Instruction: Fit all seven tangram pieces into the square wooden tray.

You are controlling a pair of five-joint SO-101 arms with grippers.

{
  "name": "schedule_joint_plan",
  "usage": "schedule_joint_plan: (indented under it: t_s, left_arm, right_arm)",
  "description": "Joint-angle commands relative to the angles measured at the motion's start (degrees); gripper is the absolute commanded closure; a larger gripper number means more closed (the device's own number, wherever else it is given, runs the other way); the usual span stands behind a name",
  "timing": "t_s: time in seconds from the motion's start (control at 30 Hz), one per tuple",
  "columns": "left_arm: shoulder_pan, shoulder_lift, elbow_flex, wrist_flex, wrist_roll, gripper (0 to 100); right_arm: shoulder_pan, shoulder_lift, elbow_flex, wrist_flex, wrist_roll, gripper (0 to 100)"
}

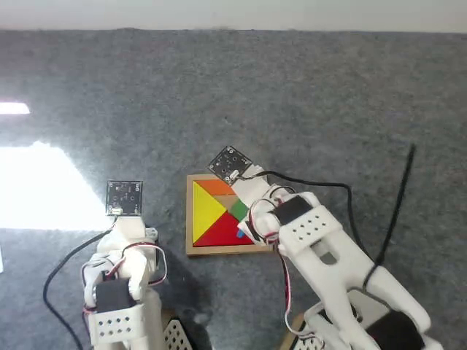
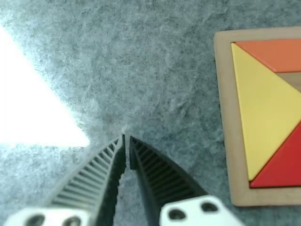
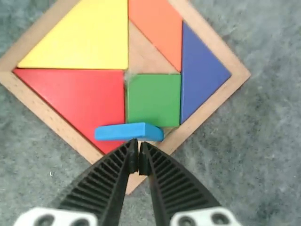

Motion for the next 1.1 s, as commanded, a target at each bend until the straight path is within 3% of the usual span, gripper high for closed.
schedule_joint_plan:
  t_s: [0.0, 0.47, 0.67, 0.8, 1.07]
  left_arm:
    - [-0.5, -1.1, -0.7, 0.2, 0.1, 99]
    - [-0.5, -1.1, -0.7, 0.2, 0.1, 99]
    - [-0.5, -1.1, -0.7, 0.2, 0.1, 99]
    - [-0.4, -1.1, -0.7, 0.2, 0.1, 99]
    - [-0.5, -1.1, -0.7, 0.2, 0.1, 99]
  right_arm:
    - [-0.1, 2.7, -6.0, -1.1, -1.0, 97.9]
    - [-1.6, 7.3, -11.2, -0.7, -1.0, 98.0]
    - [-1.3, -4.2, -9.3, 9.3, -0.2, 97.9]
    - [-1.5, -9.1, -2.5, 5.1, 1.3, 97.9]
    - [-1.6, -0.1, -3.8, 3.5, 1.3, 98.0]
